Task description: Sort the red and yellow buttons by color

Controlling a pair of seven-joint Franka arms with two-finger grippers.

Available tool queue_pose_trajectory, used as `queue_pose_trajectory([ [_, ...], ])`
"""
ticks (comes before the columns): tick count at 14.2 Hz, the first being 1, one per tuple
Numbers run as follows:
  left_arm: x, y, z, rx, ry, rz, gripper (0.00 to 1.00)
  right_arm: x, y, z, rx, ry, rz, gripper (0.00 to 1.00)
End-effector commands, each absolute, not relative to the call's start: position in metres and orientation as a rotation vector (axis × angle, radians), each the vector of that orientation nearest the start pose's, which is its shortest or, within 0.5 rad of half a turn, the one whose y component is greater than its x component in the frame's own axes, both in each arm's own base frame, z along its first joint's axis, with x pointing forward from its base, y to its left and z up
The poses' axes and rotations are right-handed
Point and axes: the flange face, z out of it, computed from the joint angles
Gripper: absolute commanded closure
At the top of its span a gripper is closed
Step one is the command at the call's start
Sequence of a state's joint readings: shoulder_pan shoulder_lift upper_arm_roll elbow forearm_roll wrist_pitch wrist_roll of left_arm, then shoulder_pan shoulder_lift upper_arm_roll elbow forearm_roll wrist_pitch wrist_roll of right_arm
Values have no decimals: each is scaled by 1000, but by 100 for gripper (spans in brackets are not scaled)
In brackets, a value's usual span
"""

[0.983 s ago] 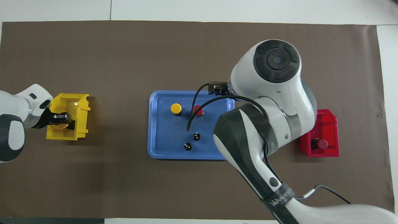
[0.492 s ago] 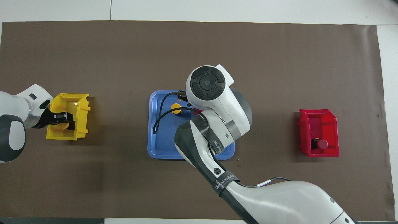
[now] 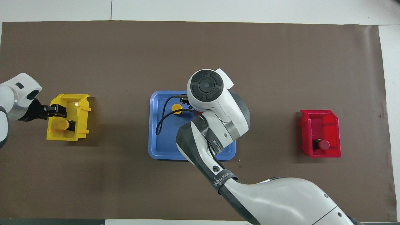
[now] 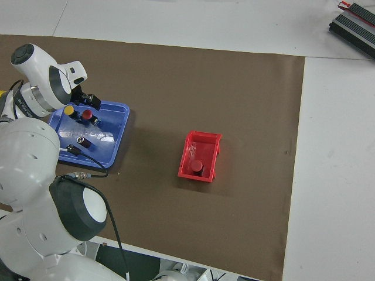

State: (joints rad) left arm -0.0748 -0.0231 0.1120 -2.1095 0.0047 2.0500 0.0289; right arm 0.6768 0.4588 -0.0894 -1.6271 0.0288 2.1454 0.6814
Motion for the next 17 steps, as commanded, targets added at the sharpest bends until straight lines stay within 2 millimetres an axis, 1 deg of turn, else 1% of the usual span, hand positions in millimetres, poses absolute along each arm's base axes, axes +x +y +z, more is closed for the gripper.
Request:
queue_pose_trajectory([
  [1, 541, -38, 440, -3120, -33, 48, 14, 551, 386, 357, -3091, 167, -88, 16],
  [3, 537, -87, 442, -3119, -62, 28, 5, 549, 388, 355, -3080, 159, -104, 19],
  [4, 535, -108, 444, -3120, -71, 12, 0, 549, 388, 354, -3081, 159, -102, 20],
  [6, 531, -152, 447, -3122, -110, -14, 0, 545, 388, 351, -3085, 156, -92, 26],
  [7, 532, -168, 442, -3118, -126, -7, 0, 540, 391, 350, -3084, 142, -85, 29],
  [8, 532, -184, 445, -3119, -141, -18, 0, 538, 390, 346, -3084, 140, -83, 33],
  [9, 533, -202, 442, -3119, -163, -24, 0, 535, 392, 346, -3082, 134, -82, 33],
  [10, 538, -215, 442, -3125, -172, -35, 0, 533, 395, 346, -3079, 127, -78, 34],
  [11, 543, -220, 443, -3132, -173, -39, 0, 531, 397, 347, -3079, 121, -77, 34],
  [12, 542, -228, 443, -3153, -176, -29, 0, 530, 398, 347, -3078, 116, -75, 35],
  [13, 540, -247, 442, -3163, -149, -22, 0, 530, 397, 346, -3079, 111, -73, 40],
  [14, 543, -256, 434, -3157, -158, -10, 0, 531, 396, 346, -3079, 111, -74, 49],
  [15, 546, -260, 434, -3156, -184, -15, 0, 533, 394, 347, -3077, 112, -80, 61],
  [16, 544, -273, 432, -3157, -178, -14, 0, 535, 393, 347, -3076, 117, -83, 72],
  [17, 547, -278, 427, -3153, -182, -9, 0, 538, 391, 349, -3073, 119, -88, 80],
])
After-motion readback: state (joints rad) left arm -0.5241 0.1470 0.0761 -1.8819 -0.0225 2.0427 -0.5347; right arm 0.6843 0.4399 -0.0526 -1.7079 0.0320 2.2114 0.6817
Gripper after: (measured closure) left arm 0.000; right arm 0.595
